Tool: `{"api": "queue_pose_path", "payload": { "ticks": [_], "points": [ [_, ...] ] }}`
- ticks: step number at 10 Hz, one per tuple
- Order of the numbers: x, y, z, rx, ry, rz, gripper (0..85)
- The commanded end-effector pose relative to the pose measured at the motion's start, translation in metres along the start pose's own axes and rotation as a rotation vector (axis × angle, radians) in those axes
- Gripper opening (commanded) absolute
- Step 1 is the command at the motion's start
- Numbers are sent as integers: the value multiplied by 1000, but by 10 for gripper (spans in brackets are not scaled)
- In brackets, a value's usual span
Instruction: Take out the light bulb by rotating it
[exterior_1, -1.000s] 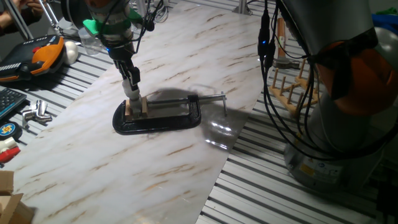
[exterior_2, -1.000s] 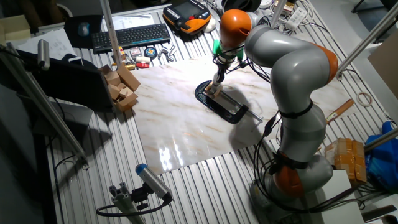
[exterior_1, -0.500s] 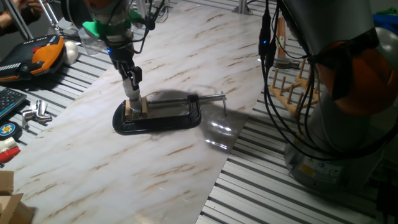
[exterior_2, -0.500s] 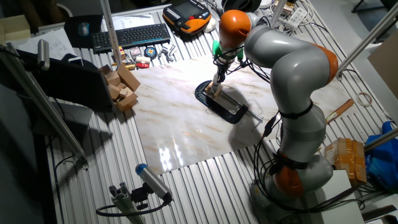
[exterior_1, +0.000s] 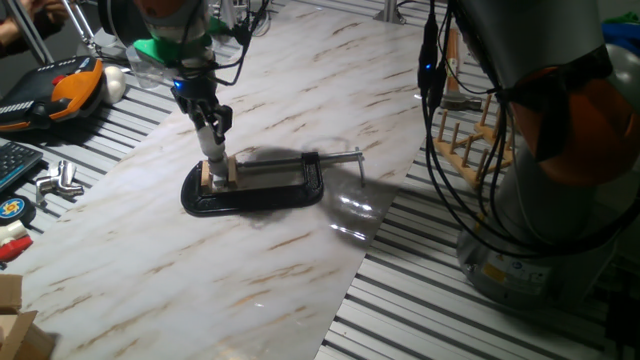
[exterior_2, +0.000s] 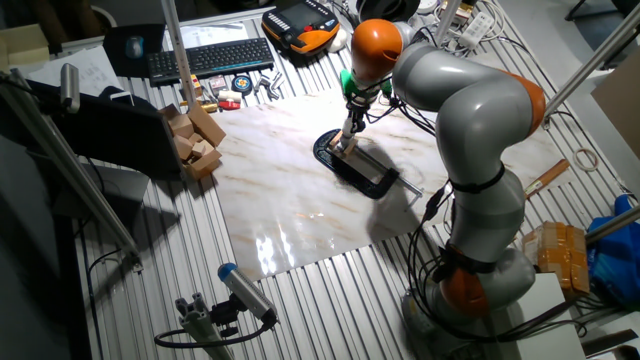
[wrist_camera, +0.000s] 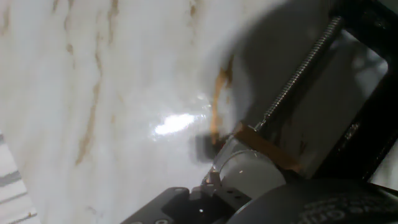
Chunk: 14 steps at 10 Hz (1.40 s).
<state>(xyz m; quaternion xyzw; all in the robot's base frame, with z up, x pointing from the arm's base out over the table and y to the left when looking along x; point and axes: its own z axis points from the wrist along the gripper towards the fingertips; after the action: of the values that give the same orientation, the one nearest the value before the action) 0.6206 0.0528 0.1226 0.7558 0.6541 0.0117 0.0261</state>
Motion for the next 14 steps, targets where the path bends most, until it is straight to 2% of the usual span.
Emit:
{"api": "queue_pose_path", "payload": {
  "ticks": [1, 6, 8, 12, 14],
  "points": [
    [0, 0, 0, -4, -1, -32, 0],
    [0, -1, -1, -14, 8, -240, 0],
    [0, -1, -1, -21, 11, -361, 0],
    [1, 1, -6, -29, -2, -620, 0],
    [3, 2, -11, -27, 4, -668, 0]
  ]
}}
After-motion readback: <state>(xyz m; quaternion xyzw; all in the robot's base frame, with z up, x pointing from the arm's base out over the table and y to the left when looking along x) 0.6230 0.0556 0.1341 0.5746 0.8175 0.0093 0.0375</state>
